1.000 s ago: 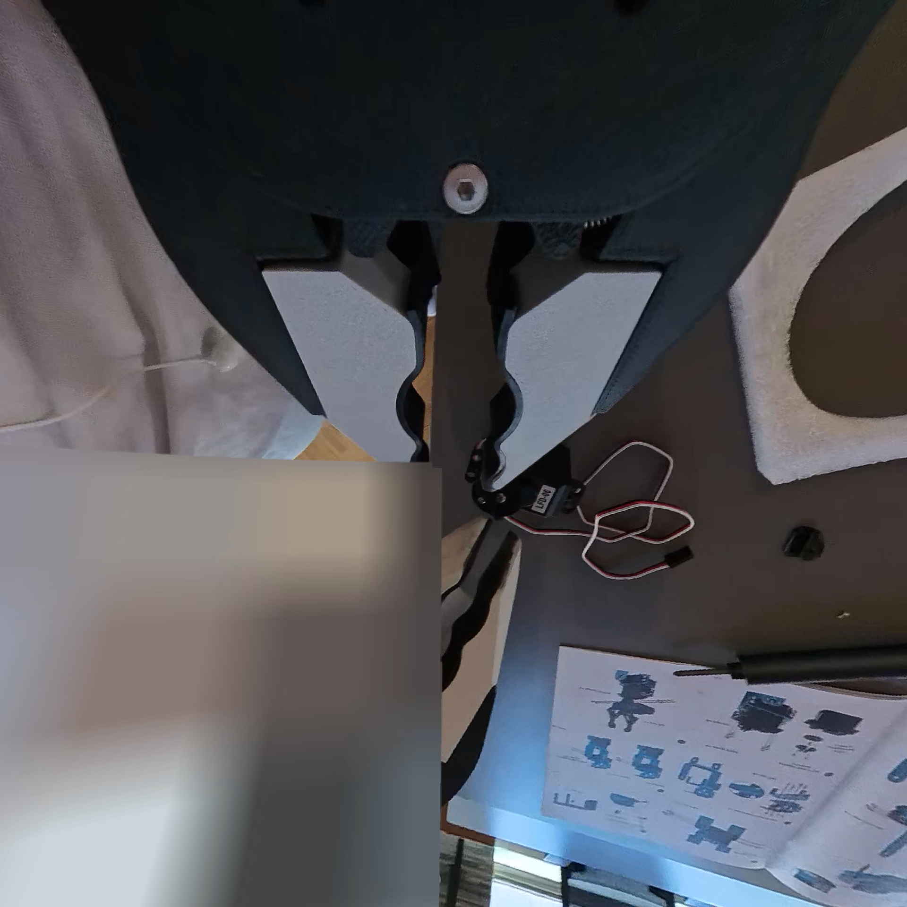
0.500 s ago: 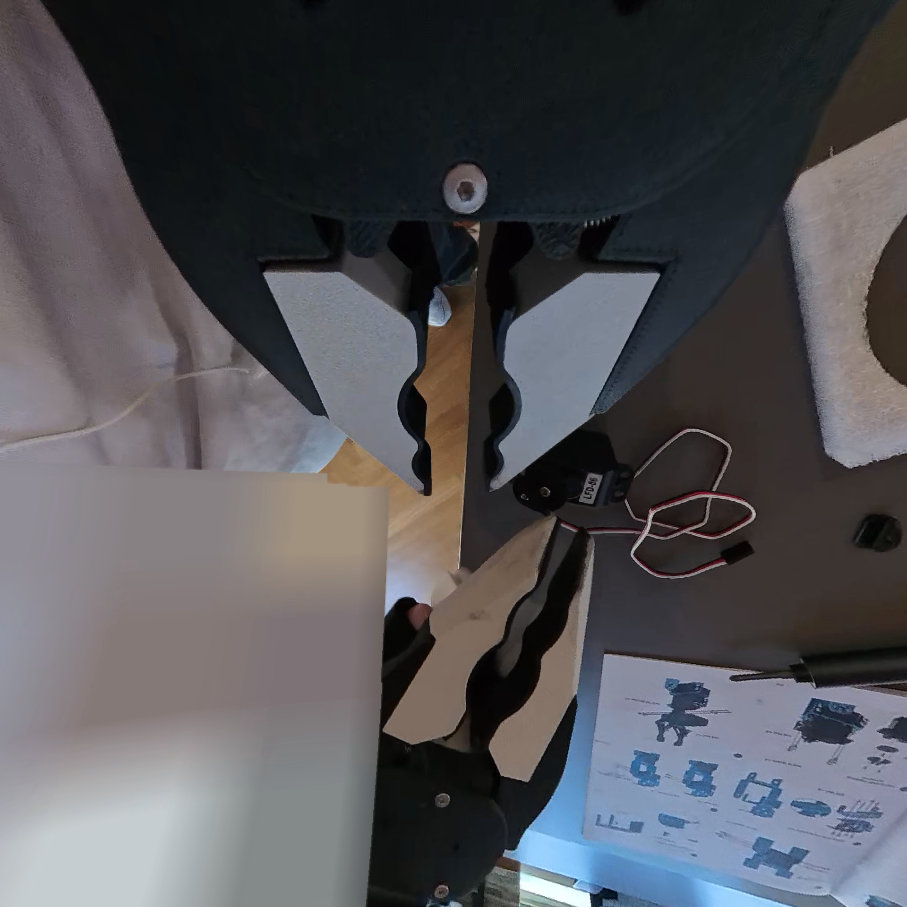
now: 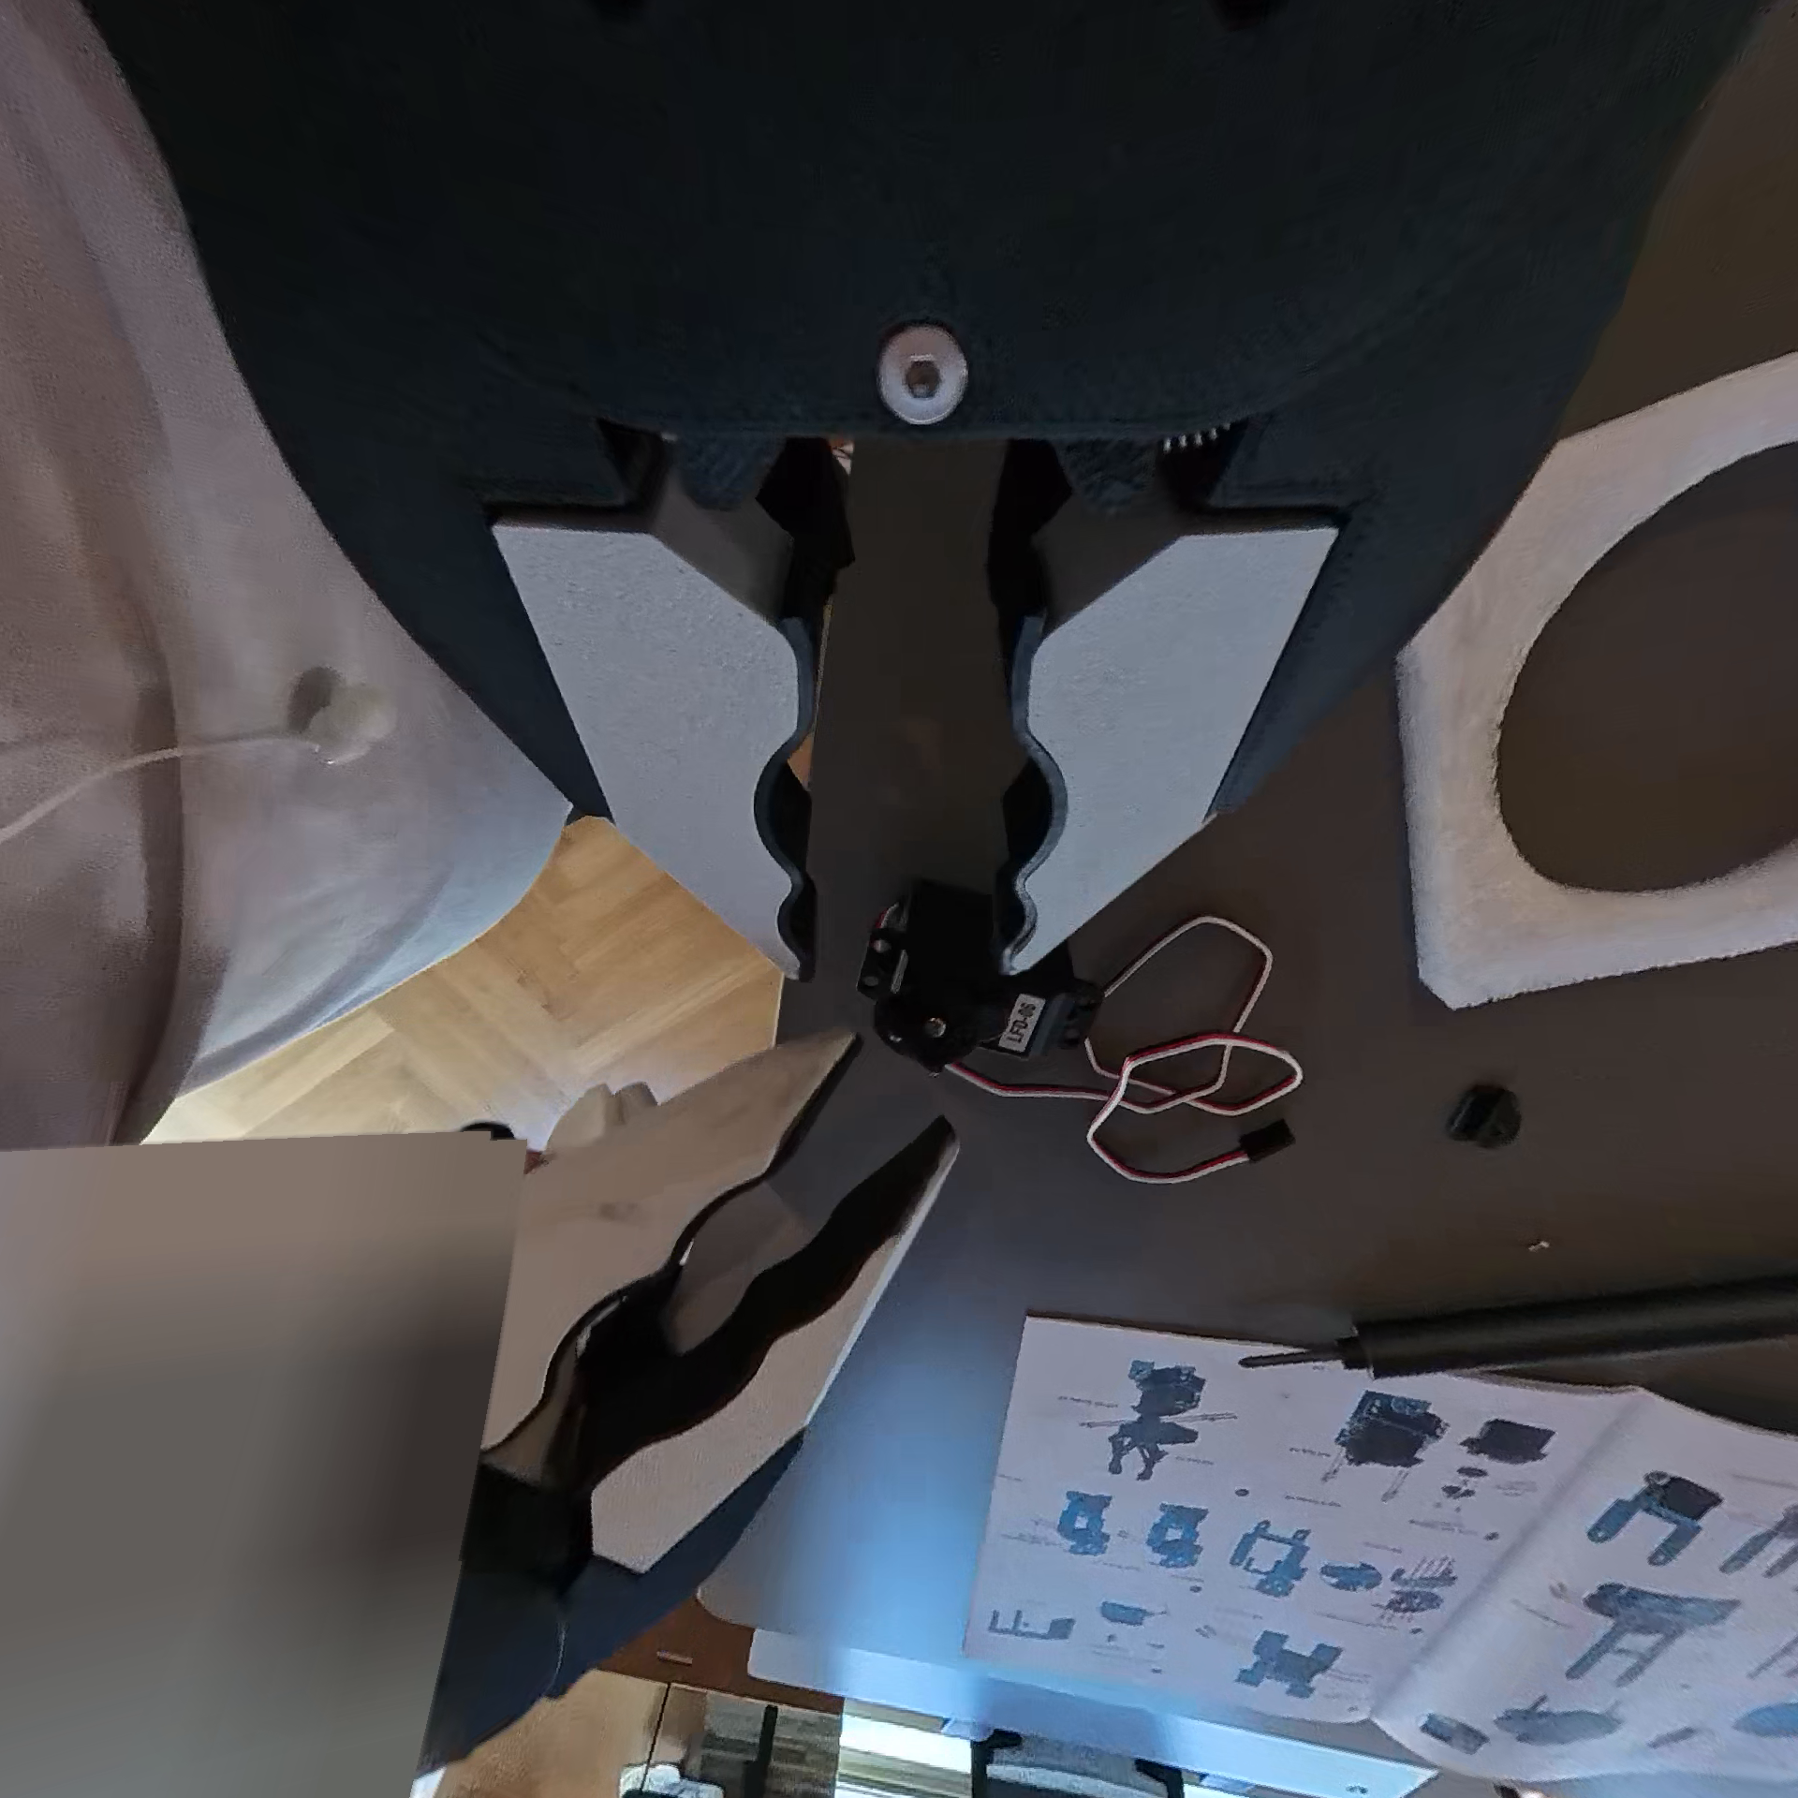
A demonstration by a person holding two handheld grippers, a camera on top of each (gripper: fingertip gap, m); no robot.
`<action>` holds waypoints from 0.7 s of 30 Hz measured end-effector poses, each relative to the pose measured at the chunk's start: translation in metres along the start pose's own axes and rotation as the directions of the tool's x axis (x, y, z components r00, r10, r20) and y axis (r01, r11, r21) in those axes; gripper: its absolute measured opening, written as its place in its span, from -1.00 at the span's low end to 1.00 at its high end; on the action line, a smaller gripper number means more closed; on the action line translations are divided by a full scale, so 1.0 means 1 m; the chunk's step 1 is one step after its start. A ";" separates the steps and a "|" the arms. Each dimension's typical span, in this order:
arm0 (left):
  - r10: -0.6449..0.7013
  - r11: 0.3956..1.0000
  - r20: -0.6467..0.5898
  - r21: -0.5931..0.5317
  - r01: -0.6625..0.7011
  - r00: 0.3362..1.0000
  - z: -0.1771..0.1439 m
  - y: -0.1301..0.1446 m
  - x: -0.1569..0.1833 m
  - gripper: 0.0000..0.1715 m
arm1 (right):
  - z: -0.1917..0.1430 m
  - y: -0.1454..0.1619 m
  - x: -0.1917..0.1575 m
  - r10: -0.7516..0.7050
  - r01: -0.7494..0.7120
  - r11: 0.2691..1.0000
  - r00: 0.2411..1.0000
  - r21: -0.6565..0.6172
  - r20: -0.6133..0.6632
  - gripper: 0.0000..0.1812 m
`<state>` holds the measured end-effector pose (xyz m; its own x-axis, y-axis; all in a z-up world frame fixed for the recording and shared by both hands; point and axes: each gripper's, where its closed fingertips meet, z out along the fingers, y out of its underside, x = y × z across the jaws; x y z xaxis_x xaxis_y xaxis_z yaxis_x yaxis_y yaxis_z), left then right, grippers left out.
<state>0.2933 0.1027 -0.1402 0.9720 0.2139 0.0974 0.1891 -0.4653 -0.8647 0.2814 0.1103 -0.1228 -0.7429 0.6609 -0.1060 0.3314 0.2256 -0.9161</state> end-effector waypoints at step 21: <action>0.023 0.994 -0.063 0.105 -0.016 0.998 0.003 -0.008 0.022 -0.44 | 0.009 0.008 -0.004 0.061 -0.065 0.997 0.995 -0.043 -0.085 -0.71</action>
<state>0.3123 0.1141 -0.1327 0.9830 0.1481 0.1085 0.1574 -0.3763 -0.9130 0.2814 0.1032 -0.1333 -0.6694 0.7316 -0.1289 0.4040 0.2130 -0.8896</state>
